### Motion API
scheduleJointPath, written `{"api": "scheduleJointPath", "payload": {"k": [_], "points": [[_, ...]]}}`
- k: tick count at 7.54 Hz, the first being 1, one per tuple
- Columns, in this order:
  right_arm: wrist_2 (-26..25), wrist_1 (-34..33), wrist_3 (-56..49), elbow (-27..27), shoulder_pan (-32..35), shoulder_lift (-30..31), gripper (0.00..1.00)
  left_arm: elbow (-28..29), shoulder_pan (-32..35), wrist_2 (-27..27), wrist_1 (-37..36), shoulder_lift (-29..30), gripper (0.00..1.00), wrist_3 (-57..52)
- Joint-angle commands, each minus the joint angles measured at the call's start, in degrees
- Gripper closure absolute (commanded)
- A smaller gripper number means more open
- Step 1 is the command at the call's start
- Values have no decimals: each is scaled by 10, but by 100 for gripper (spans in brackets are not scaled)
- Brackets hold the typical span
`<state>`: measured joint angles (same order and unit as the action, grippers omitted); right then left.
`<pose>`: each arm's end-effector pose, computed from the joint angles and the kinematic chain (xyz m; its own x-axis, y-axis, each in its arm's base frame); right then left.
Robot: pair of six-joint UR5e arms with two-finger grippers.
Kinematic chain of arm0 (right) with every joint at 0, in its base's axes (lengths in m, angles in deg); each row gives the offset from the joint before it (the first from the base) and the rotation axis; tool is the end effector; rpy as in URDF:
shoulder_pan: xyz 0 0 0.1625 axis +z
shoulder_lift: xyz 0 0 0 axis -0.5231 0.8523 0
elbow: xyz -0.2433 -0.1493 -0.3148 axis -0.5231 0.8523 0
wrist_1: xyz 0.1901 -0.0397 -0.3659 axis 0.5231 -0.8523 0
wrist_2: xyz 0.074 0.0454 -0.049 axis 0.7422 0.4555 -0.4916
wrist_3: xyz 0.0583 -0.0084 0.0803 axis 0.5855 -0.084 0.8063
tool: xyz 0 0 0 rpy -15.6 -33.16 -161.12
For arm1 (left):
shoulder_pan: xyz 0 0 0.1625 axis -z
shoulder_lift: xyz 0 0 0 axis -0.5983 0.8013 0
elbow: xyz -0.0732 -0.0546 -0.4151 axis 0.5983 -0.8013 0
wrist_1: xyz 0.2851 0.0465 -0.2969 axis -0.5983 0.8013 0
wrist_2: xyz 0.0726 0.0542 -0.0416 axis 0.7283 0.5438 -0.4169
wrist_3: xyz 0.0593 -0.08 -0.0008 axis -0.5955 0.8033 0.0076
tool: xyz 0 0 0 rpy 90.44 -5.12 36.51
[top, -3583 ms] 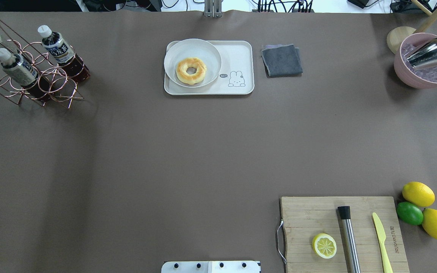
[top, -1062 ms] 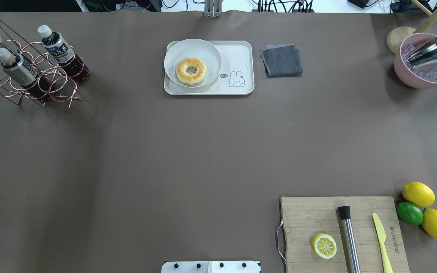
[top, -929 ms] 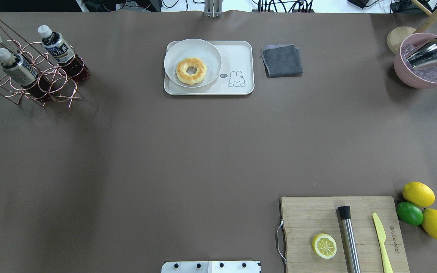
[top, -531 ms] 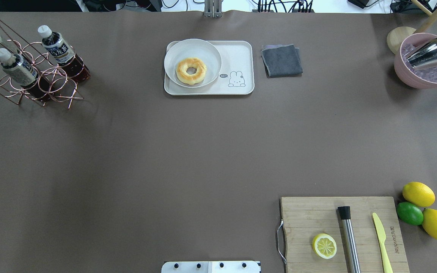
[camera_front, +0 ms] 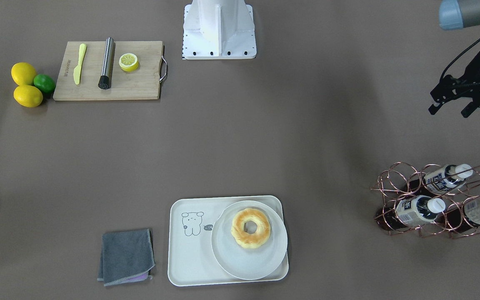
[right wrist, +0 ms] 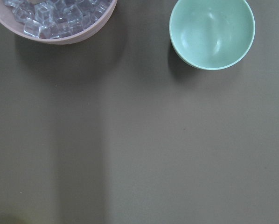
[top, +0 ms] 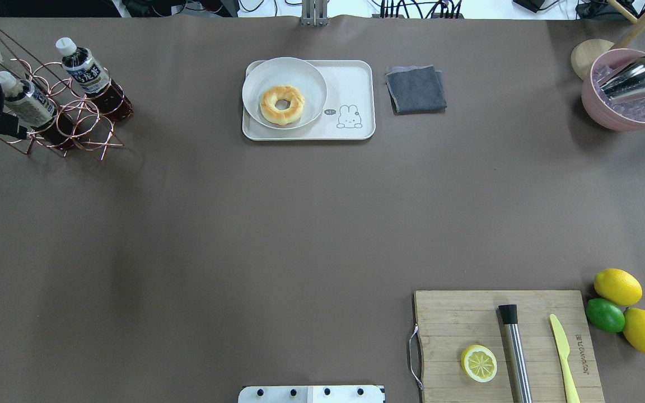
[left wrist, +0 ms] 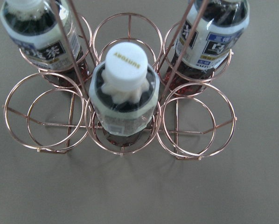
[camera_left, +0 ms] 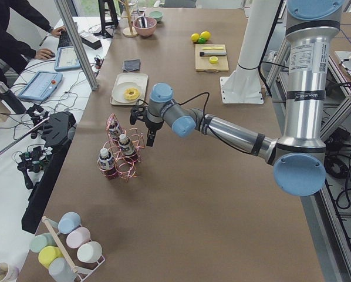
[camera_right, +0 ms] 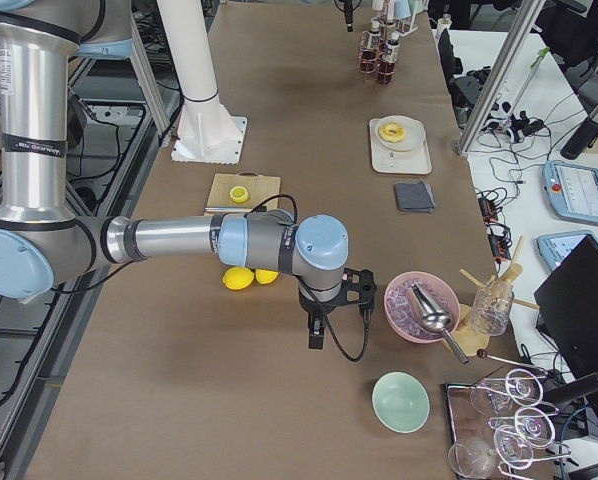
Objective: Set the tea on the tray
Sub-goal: 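Reach the left gripper down to a tea bottle in the copper rack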
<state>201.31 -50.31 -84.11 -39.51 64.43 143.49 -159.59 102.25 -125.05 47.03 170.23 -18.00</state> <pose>0.1103 -0.4327 0.6152 0.7233 0.0237 0.6901 -0.0341 0.9994 0.0014 0.1455 -0.5044 0.4546 0.6481 0.0478 -0.7600 0.1690 0.9641 0.2048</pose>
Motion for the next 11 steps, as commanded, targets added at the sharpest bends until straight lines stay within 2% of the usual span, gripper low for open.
{"api": "scheduleJointPath", "payload": {"k": [1,3,4,9,11], "points": [[12,0,0,-1,0,0,0,32,22,2,-34,43,3,-53],[12,0,0,-3,0,2,0,44,32,17,-31,44,3,-79],[12,1,0,-3,0,2,0,44,30,45,-31,47,3,-78],[12,1,0,0,-1,-1,0,108,29,45,-26,108,4,-111],[12,1,0,1,-1,-1,0,113,29,45,-25,115,33,-112]]}}
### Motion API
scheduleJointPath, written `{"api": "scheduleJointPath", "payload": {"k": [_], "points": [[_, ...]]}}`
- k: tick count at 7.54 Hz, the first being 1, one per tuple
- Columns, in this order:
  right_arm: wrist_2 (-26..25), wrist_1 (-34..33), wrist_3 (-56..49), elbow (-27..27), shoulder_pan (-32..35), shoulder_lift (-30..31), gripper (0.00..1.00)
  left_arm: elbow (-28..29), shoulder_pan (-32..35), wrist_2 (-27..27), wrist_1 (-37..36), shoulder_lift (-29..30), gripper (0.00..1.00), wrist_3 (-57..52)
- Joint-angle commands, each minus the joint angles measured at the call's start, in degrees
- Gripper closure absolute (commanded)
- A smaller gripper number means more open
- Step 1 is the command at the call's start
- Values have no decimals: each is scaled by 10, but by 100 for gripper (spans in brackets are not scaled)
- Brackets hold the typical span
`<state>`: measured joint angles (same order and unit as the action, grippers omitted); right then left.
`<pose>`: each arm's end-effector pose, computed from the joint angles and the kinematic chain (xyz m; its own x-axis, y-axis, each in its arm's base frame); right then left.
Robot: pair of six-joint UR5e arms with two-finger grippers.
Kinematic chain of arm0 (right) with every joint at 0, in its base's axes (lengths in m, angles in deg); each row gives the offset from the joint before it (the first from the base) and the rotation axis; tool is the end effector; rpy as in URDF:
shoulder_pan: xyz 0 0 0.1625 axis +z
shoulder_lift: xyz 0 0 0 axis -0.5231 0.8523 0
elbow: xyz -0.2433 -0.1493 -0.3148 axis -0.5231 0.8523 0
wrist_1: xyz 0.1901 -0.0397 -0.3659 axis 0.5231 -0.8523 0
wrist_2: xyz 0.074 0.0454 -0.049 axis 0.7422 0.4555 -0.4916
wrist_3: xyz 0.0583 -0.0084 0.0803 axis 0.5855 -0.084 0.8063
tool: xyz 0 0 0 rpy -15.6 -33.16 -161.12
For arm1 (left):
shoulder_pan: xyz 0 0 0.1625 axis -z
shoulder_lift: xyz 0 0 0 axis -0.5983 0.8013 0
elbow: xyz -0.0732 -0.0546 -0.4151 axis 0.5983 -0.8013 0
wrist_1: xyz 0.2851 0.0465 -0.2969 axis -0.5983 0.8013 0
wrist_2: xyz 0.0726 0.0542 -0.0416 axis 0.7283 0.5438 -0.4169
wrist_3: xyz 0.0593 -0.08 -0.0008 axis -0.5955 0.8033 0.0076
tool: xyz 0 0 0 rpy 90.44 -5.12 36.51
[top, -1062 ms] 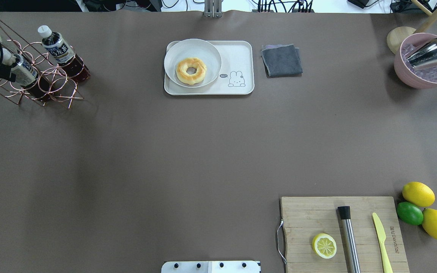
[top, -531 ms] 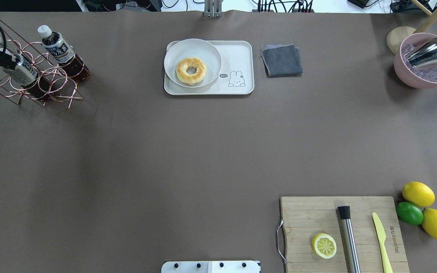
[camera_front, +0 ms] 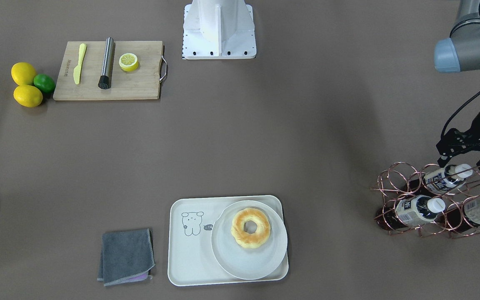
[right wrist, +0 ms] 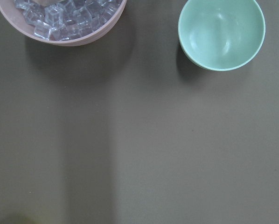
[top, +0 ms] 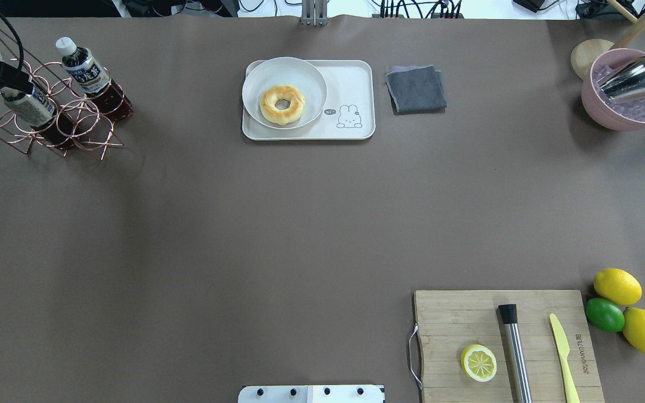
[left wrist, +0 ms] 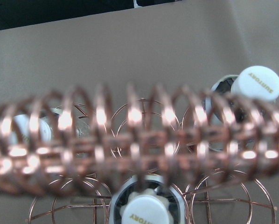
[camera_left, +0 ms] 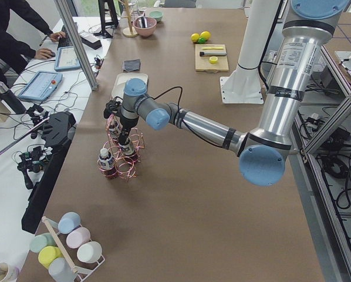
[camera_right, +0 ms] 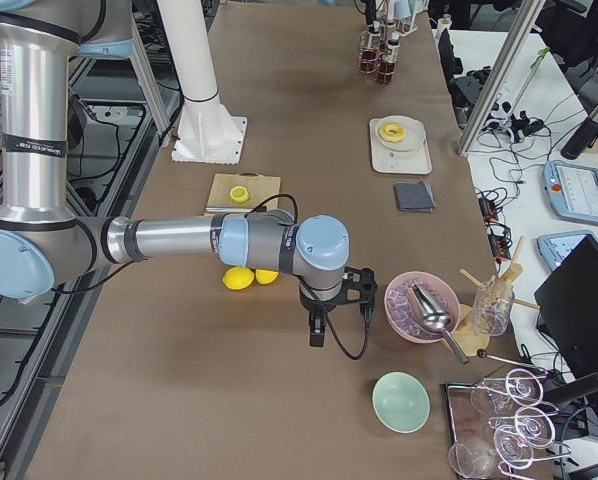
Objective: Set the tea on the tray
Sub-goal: 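Reach the left gripper down to a tea bottle in the copper rack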
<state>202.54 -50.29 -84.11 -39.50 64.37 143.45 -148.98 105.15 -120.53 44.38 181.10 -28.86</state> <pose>0.1083 -0.4334 0.6135 0.7085 0.0218 0.7054 -0.0345 0.9994 0.0037 0.1437 -0.5897 0.4503 0.7366 0.1470 -0.6602 0.1147 0.9348 0.3361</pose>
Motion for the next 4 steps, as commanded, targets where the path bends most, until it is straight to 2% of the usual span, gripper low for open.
{"api": "scheduleJointPath", "payload": {"k": [1,2,4], "points": [[0,0,0,1,0,0,0,8,0,-1,1,7,55,-4],[0,0,0,1,0,0,0,8,2,-1,1,7,68,-4],[0,0,0,-1,1,-1,0,9,11,-4,0,8,68,-13]]}}
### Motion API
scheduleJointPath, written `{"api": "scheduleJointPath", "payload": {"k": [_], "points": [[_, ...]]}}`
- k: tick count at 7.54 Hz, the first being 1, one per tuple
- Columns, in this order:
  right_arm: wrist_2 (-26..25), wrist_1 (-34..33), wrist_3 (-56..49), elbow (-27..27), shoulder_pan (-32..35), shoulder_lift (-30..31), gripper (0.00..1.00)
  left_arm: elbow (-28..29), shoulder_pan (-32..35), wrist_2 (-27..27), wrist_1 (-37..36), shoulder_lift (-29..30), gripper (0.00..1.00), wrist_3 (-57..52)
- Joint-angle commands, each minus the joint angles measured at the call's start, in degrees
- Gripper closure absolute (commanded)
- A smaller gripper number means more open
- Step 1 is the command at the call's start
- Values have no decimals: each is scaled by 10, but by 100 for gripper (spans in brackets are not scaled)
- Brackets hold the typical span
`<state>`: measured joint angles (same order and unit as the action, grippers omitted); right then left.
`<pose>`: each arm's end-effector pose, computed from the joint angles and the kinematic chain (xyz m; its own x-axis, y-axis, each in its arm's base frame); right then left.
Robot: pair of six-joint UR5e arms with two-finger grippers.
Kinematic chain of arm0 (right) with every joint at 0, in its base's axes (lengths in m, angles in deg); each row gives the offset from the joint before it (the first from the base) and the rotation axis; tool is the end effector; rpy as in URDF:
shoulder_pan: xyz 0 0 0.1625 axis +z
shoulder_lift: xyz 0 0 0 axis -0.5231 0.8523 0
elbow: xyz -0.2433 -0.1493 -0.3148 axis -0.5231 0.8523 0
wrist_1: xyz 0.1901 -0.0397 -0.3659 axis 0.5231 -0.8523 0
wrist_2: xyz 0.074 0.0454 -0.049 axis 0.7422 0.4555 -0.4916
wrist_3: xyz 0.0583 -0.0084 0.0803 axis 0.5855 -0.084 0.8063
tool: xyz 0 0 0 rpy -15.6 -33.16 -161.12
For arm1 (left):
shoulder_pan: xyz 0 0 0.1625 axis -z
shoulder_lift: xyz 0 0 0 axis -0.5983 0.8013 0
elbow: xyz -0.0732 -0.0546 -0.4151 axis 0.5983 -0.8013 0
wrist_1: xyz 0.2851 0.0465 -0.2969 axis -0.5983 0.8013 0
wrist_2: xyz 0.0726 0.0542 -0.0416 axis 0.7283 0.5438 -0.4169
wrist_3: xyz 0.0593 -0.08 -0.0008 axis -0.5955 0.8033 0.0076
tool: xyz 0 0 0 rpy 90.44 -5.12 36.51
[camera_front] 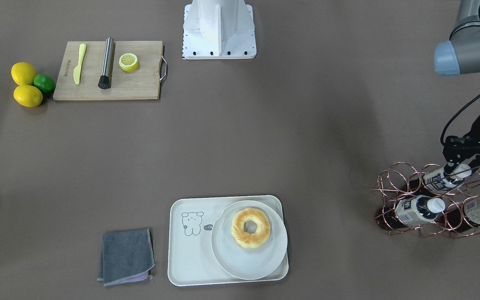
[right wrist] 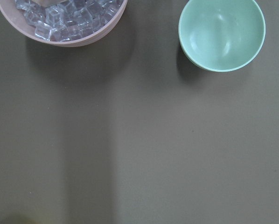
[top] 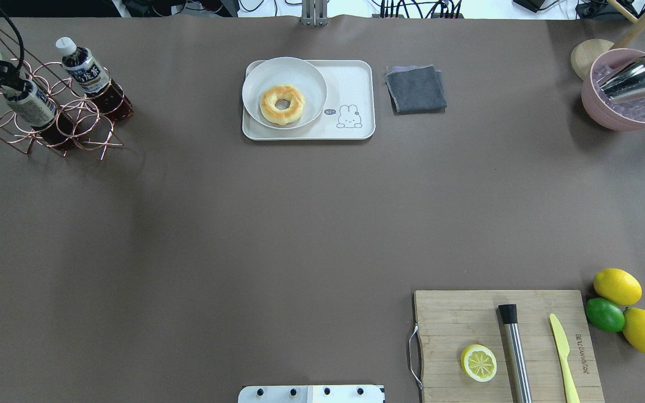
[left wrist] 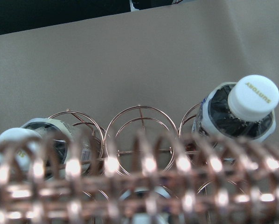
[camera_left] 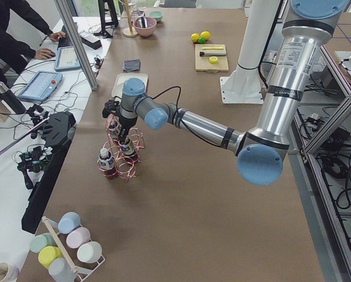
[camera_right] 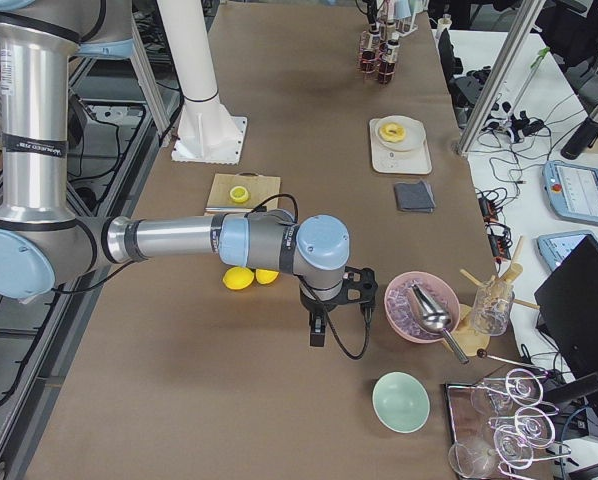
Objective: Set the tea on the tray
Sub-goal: 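Grasp the tea bottle cap with the left gripper and lift it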
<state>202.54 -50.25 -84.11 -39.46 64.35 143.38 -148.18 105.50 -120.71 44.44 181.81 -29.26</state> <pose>0.1083 -0.4340 0.6132 0.7086 0.0207 0.7053 -0.0342 0.9994 0.0050 0.1422 -0.5953 0.4495 0.7366 0.1496 -0.6596 0.1141 0.9338 0.3392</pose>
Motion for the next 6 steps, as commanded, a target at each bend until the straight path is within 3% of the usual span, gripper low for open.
{"api": "scheduleJointPath", "payload": {"k": [1,2,3,6], "points": [[0,0,0,-2,0,0,0,2,13,-2,-1,1,67,-15],[0,0,0,-2,0,0,0,2,14,-3,0,1,87,-15],[1,-1,0,-2,1,1,0,1,18,-4,0,2,100,-15],[1,0,0,-4,0,1,0,-19,52,-63,-9,6,100,-14]]}}
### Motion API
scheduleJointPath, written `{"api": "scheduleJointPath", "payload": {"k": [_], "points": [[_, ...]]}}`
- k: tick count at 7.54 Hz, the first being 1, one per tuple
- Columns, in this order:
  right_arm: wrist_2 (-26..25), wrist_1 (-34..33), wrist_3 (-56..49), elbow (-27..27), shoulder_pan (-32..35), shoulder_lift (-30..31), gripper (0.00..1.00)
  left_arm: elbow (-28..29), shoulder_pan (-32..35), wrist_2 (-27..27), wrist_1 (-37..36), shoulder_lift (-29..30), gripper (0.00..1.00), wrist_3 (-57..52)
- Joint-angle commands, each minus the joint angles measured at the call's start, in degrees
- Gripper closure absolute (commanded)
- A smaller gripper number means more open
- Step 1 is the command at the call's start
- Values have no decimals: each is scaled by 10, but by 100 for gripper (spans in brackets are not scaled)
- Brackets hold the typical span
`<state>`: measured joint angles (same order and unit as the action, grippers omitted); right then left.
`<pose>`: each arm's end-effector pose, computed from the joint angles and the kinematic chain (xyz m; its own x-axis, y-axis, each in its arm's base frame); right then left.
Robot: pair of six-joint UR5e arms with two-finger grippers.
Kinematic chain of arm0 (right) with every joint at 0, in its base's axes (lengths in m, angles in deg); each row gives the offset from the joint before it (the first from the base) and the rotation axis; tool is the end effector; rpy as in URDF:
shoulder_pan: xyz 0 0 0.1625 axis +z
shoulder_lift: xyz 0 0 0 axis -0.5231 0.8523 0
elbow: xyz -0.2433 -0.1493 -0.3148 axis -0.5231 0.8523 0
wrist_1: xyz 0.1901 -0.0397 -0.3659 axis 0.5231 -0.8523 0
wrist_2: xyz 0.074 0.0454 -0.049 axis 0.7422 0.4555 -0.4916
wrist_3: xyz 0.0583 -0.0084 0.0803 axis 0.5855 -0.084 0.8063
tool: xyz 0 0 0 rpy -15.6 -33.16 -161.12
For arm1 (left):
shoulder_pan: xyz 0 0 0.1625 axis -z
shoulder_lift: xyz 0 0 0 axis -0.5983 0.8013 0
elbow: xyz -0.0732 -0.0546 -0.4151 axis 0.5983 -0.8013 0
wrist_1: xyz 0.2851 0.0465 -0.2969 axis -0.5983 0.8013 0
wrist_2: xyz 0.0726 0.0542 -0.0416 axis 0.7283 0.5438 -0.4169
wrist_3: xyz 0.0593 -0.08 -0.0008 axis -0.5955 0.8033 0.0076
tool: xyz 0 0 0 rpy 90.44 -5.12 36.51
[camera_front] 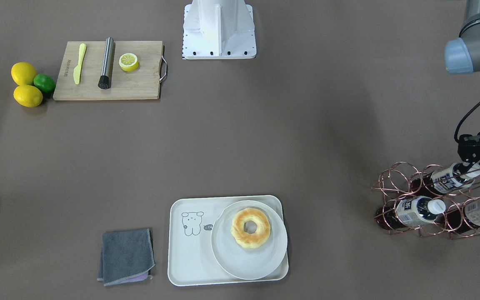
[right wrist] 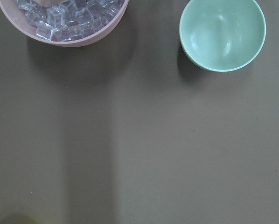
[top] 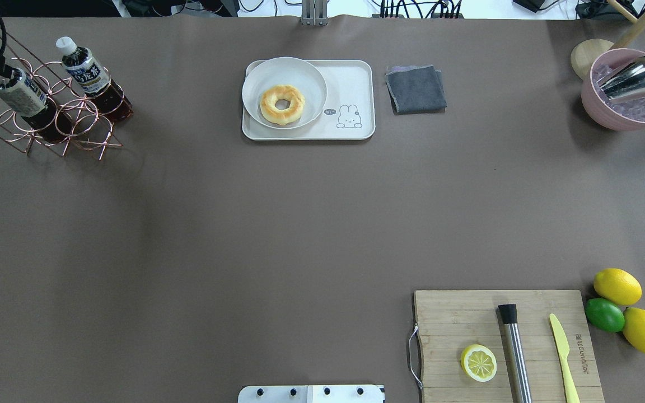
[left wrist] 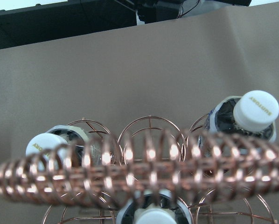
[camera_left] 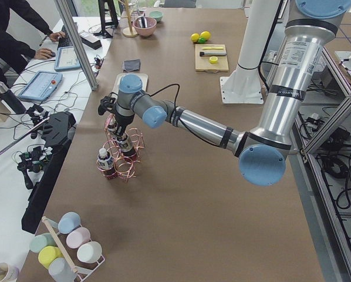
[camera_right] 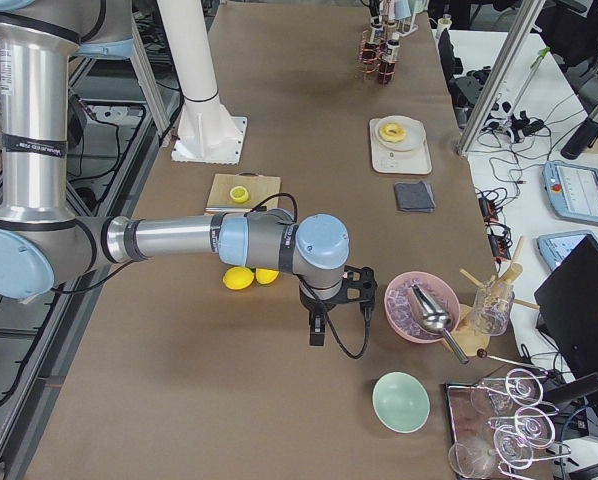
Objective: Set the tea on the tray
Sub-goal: 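Grasp the tea bottle cap with the left gripper and lift it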
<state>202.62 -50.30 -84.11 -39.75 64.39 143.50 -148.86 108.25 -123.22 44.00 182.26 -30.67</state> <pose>0.1084 -0.4331 0.6117 0.7077 0.0197 0.7062 -0.0350 0.9994 0.0071 0.1168 -0.5995 0.4381 0.7187 0.1577 -0.6772 0.1274 0.9276 0.3511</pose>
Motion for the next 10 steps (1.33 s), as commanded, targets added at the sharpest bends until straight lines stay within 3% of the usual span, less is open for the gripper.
{"api": "scheduleJointPath", "payload": {"k": [1,2,8,10], "points": [[0,0,-1,1,0,0,0,-28,29,-44,-43,4,100,0],[0,0,-1,1,0,1,0,-55,35,-44,-88,18,100,-1],[1,0,-2,-2,0,8,0,-155,67,-44,-190,17,100,-5],[1,0,-2,-1,0,7,0,-220,55,-43,-250,12,100,8]]}}
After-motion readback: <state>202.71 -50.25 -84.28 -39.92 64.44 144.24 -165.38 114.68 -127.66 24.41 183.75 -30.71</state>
